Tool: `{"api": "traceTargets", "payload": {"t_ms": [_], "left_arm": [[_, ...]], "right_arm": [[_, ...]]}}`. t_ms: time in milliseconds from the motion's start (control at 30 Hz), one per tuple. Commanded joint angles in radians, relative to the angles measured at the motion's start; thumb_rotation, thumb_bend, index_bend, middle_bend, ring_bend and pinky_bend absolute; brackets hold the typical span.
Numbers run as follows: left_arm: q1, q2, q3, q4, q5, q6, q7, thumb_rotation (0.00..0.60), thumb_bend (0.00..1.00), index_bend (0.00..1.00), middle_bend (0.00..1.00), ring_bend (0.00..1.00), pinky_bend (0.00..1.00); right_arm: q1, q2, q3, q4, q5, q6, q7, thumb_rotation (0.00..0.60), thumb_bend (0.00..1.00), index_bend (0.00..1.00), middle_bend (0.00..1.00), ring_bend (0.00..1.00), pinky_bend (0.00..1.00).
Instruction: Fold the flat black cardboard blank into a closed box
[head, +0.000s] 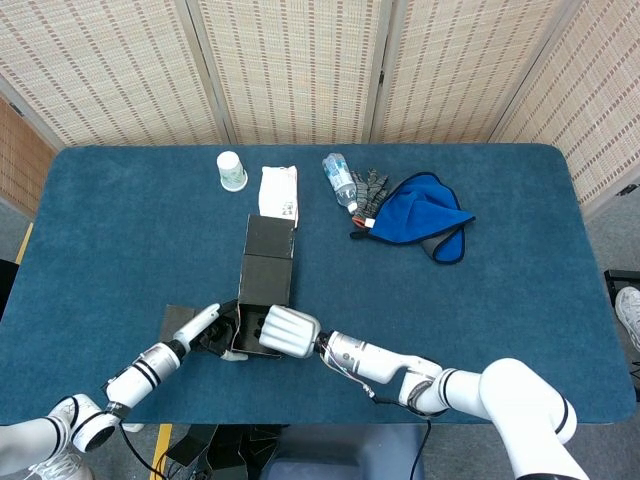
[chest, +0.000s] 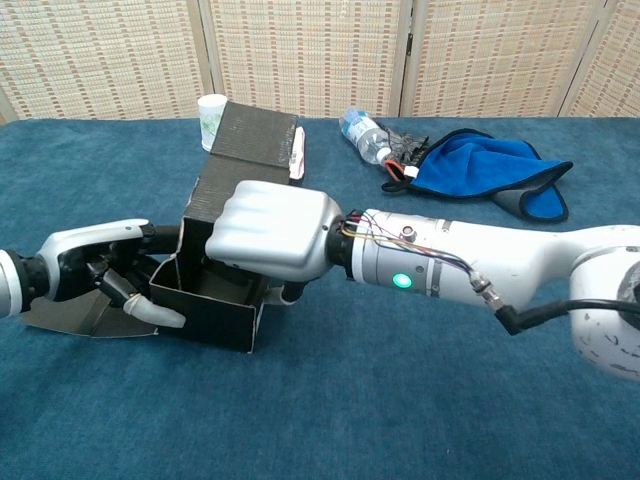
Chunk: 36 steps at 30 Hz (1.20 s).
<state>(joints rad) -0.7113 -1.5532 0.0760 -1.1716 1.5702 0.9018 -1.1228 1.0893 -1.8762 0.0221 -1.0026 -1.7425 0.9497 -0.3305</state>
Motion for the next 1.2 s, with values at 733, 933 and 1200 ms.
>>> {"api": "traceTargets", "payload": {"t_ms": [733,933,1200], "left_arm": [[0.009,0.004,-0.022,-0.036,-0.028,0.0,0.063,0.6,0.1,0.19,0.18,0.64,0.87],[0.022,0.02,-0.039,-0.074,-0.065,-0.001,0.158,0.6,0.1,0.16,0.15,0.62,0.87],[0.039,0.04,-0.065,-0.137,-0.128,-0.017,0.301,0.6,0.1,0.14,0.13,0.61,0.87]], "right_arm": [[-0.079,0.094,0.015,-0.149,0.028,0.082,-0.041,0.6,0.11,0.0,0.08,0.69,1.0],[-0.139,0.132,0.038,-0.228,0.074,0.144,-0.001,0.6,0.11,0.0,0.07,0.68,1.0],[-0.289,0.226,0.075,-0.509,0.298,0.172,0.135,0.6,0.07,0.0,0.13,0.68,1.0]]}}
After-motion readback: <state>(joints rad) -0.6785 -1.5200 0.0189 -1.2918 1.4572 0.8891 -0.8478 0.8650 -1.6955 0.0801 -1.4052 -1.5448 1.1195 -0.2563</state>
